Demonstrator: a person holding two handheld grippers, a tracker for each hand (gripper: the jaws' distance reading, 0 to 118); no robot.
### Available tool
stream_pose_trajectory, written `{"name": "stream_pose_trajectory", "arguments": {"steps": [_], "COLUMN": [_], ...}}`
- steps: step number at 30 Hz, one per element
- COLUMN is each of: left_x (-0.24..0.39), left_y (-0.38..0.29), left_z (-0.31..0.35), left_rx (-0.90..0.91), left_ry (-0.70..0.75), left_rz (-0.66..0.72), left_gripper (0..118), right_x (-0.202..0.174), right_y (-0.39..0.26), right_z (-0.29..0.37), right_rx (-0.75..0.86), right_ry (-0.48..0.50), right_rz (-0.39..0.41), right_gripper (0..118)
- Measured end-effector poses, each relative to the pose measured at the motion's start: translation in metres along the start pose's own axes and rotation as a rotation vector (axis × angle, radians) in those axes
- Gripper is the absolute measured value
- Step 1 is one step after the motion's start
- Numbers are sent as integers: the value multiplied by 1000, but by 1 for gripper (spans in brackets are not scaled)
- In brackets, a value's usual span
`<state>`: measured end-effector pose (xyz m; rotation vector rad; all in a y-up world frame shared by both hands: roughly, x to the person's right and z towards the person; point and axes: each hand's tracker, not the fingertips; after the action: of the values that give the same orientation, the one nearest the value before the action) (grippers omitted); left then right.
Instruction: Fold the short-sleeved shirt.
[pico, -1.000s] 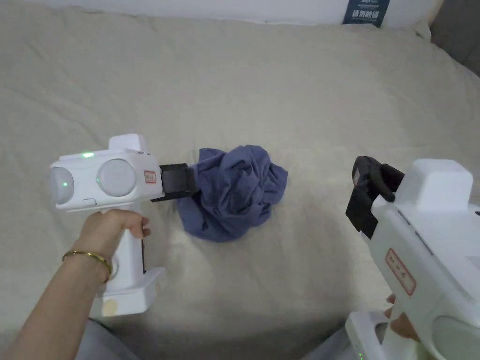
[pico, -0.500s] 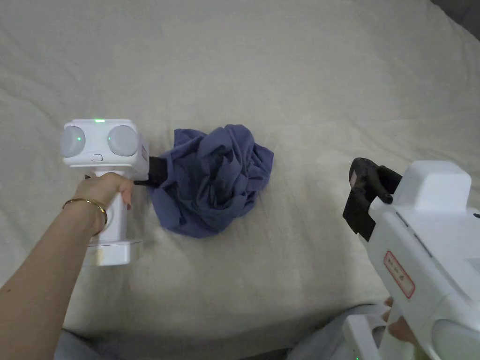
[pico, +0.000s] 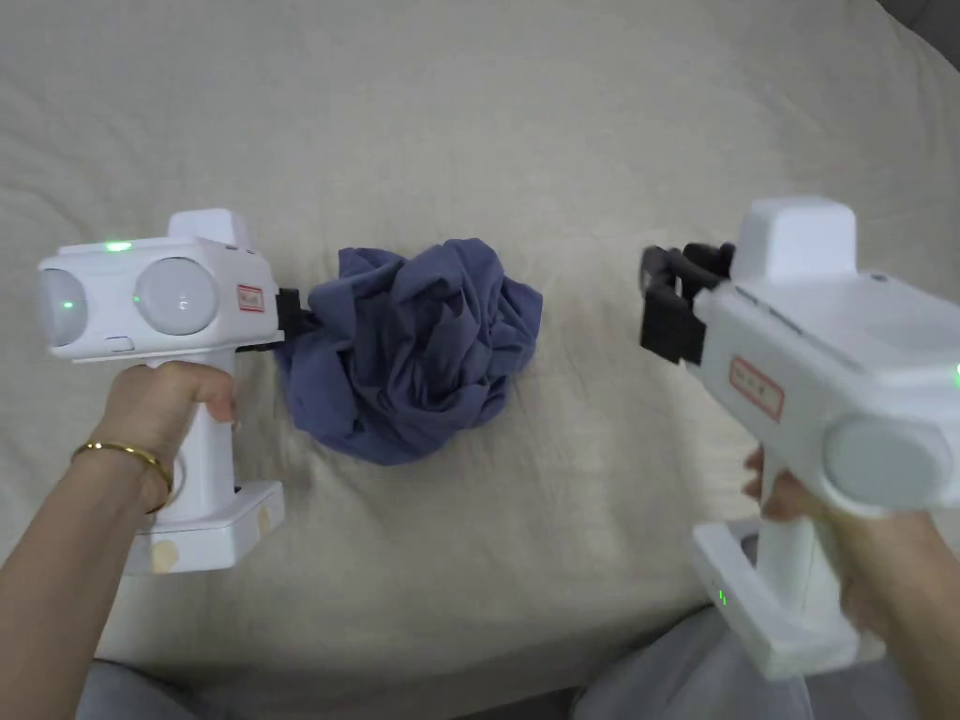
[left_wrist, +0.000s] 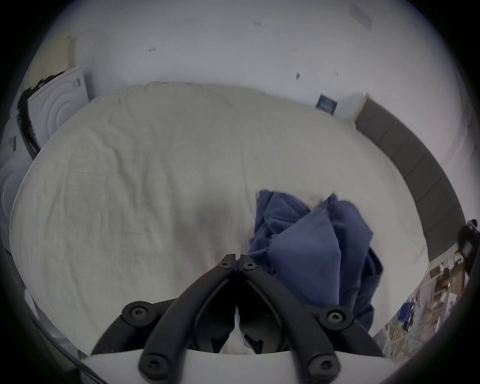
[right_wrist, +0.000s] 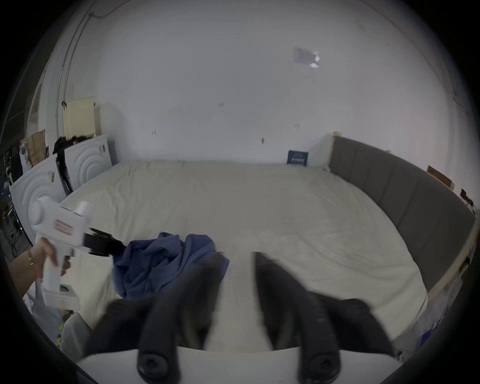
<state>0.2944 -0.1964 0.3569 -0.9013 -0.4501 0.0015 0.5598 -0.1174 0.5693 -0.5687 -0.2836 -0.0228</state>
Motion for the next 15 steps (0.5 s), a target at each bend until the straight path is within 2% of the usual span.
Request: {"name": "stream_pose_trajectory", "arguments": {"steps": [2,3,6,11,15], "left_x": [-5,-8,-20,-40,-56], "left_y": [-5,-7,-11,-21,-24], "left_z": [14,19,27,40,49], "left_rx": [54,59,82,96,98], "left_ry": [8,3,-17,-11,-20], "left_rz": [0,10,84,134,184], "left_gripper": [1,1,1,1,1], "right_x": [3,2,0,-13,-21], "right_y": [19,26,41,32,12], "right_z": [-34,-49,-102,-187,-233], "right_rx": [-80,-116,-237,-461,-565], "right_ry": [33,38,54,-14,-53], "right_rz": [-35,-44,-31,-5,-36], "right_gripper": [96,103,106,110,110]}}
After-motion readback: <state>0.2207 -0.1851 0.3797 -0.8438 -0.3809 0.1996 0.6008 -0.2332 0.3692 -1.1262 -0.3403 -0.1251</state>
